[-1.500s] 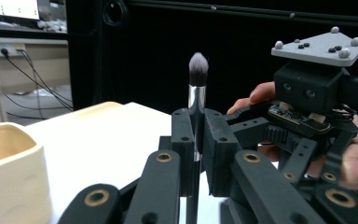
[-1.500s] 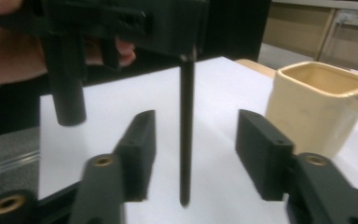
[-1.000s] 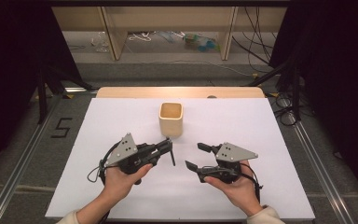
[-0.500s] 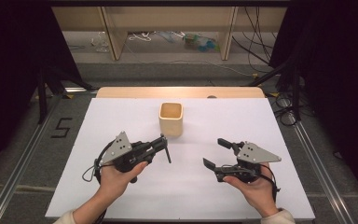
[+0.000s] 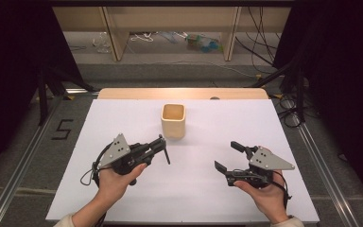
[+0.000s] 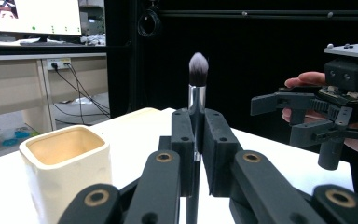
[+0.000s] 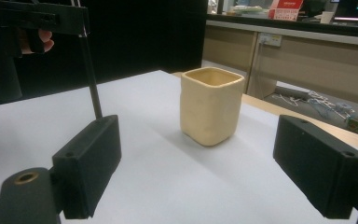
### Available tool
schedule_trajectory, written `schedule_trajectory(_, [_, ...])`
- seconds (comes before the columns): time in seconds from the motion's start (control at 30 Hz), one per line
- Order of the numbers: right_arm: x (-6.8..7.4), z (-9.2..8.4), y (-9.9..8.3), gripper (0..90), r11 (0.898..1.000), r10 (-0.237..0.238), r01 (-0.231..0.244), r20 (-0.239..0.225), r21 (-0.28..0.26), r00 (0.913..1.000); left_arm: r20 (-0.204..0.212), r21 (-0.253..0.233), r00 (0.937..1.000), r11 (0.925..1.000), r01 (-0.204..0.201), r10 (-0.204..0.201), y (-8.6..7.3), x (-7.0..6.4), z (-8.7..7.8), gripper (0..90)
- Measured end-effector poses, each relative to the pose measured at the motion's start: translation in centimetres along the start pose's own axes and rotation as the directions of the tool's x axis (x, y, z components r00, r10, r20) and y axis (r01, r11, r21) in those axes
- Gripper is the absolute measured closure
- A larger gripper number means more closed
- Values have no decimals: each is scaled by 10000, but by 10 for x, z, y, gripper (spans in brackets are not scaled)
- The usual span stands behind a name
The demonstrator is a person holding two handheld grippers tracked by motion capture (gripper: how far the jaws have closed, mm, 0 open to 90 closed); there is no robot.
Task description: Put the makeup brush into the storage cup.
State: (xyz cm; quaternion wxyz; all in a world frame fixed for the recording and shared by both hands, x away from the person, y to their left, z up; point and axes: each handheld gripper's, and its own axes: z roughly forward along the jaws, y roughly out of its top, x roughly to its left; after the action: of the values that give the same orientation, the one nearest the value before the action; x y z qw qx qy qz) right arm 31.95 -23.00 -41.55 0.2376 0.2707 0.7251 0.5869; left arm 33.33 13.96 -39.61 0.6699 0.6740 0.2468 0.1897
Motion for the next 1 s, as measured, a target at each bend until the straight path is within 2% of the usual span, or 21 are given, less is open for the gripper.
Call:
schedule_trajectory(0.07, [-1, 0, 0, 163, 9999, -85, 86, 85, -117, 9999, -59, -24, 10000, 10000, 0, 0, 0, 1, -1, 836])
schedule_trajectory(0.13, [0, -2, 0, 163, 9999, 165, -165, 75, 42, 9998, -96, -41, 9999, 10000, -30, 29, 1, 2, -1, 836])
schedule_trajectory(0.17, [-1, -1, -1, 163, 9998, -42, 46, 226, -177, 9997, -124, -35, 9999, 10000, -17, 16, 1, 2, -2, 836])
schedule_trajectory(0.27, [-1, -2, -1, 163, 10000, -86, 86, 120, -48, 9999, -153, -68, 9999, 10000, -29, 28, 2, 3, -2, 837])
schedule_trajectory(0.4, [-2, -1, -3, 164, 9998, -68, 70, 73, -172, 9999, -230, -110, 9997, 9999, -17, 14, 2, 4, -3, 837])
schedule_trajectory(0.47, [-1, -4, -2, 164, 9996, 206, -207, 104, 165, 9997, -264, -112, 9996, 9999, -34, 31, 3, 4, -3, 836])
schedule_trajectory(0.53, [-1, -3, -3, 164, 9997, 222, -223, 186, 42, 9996, -307, -116, 9995, 9999, -18, 14, 3, 5, -3, 836])
schedule_trajectory(0.6, [-3, -3, -3, 165, 9999, -17, 20, 279, -103, 9996, -367, -124, 9993, 9999, -38, 33, 3, 5, -4, 836])
schedule_trajectory(0.73, [-3, -3, -3, 165, 9998, 105, -101, 253, -162, 9996, -458, -124, 9989, 9999, 0, -5, 3, 6, -4, 837])
schedule_trajectory(0.77, [-2, -3, -3, 165, 9995, 321, -321, 185, -50, 9993, -468, -127, 9989, 9999, -18, 12, 3, 6, -4, 836])
schedule_trajectory(1.0, [-1, -3, -3, 167, 9993, 376, -375, 189, -46, 9991, -533, -142, 9985, 9999, -91, 83, 6, 8, -4, 836])
